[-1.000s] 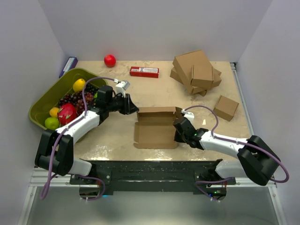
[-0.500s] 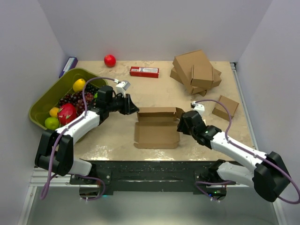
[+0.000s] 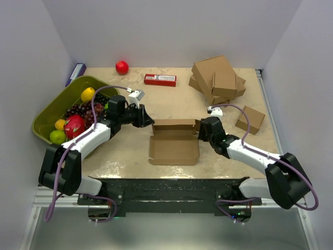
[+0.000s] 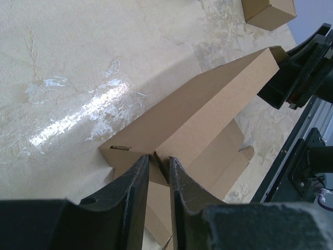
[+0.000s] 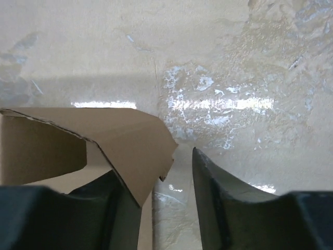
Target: Fold the paper box
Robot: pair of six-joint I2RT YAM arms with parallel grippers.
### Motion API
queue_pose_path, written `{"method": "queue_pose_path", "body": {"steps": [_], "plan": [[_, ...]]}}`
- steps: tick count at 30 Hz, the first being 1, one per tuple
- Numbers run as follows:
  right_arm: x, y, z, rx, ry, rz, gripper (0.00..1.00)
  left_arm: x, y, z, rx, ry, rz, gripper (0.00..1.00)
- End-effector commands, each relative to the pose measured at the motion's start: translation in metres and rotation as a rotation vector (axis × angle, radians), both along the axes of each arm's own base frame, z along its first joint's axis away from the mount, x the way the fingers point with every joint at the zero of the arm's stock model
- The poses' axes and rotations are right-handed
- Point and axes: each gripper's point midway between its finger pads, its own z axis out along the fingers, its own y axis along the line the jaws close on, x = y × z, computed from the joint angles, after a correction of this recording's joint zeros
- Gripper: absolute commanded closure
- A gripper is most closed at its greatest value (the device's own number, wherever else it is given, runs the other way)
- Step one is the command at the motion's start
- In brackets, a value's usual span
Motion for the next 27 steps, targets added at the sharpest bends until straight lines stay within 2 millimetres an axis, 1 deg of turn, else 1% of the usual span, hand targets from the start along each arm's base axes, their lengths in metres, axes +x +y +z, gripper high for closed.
{"method": "queue_pose_path", "body": {"steps": [1, 3, 4, 5, 6, 7, 8, 10, 11, 12, 16, 17, 19, 27], "plan": [[0.021, 0.008, 0.026, 0.005, -0.096, 0.033, 0.67, 0.000, 0.003, -0.001, 0.032, -0.013, 0.001, 0.74], [0.020, 0.010, 0.033, 0.012, -0.110, 0.045, 0.75, 0.000, 0.003, -0.002, 0.034, -0.009, 0.001, 0.74], [0.020, 0.009, 0.035, 0.011, -0.113, 0.047, 0.82, -0.001, 0.003, -0.003, 0.034, -0.007, -0.002, 0.74], [0.021, 0.011, 0.040, 0.013, -0.123, 0.051, 0.84, -0.002, 0.003, -0.004, 0.034, -0.003, -0.001, 0.74], [0.020, 0.009, 0.041, 0.001, -0.118, 0.059, 0.85, -0.002, 0.002, -0.004, 0.033, -0.003, -0.004, 0.74], [0.019, 0.011, 0.042, 0.001, -0.112, 0.070, 0.90, -0.001, 0.002, -0.003, 0.033, -0.004, -0.002, 0.74], [0.021, 0.013, 0.046, 0.002, -0.115, 0.077, 0.92, -0.001, 0.002, -0.003, 0.032, -0.005, -0.002, 0.74], [0.019, 0.016, 0.045, 0.002, -0.092, 0.093, 0.98, -0.002, 0.002, -0.004, 0.034, -0.003, -0.003, 0.74], [0.019, 0.018, 0.048, 0.007, -0.090, 0.100, 0.99, -0.002, 0.002, -0.005, 0.034, -0.001, -0.003, 0.74], [0.018, 0.018, 0.045, 0.002, -0.075, 0.107, 1.00, -0.003, 0.002, -0.005, 0.035, 0.000, -0.004, 0.74], [0.018, 0.028, 0.047, 0.022, -0.042, 0.137, 1.00, -0.003, 0.000, -0.006, 0.042, -0.004, -0.006, 0.74], [0.016, 0.031, 0.046, 0.028, -0.028, 0.152, 1.00, -0.007, 0.001, -0.011, 0.057, 0.021, -0.006, 0.74], [0.018, 0.034, 0.048, 0.037, -0.024, 0.162, 1.00, -0.008, 0.001, -0.011, 0.062, 0.020, -0.006, 0.74], [0.015, 0.046, 0.040, 0.070, 0.013, 0.206, 1.00, -0.008, 0.000, -0.012, 0.076, 0.017, -0.008, 0.74]]}}
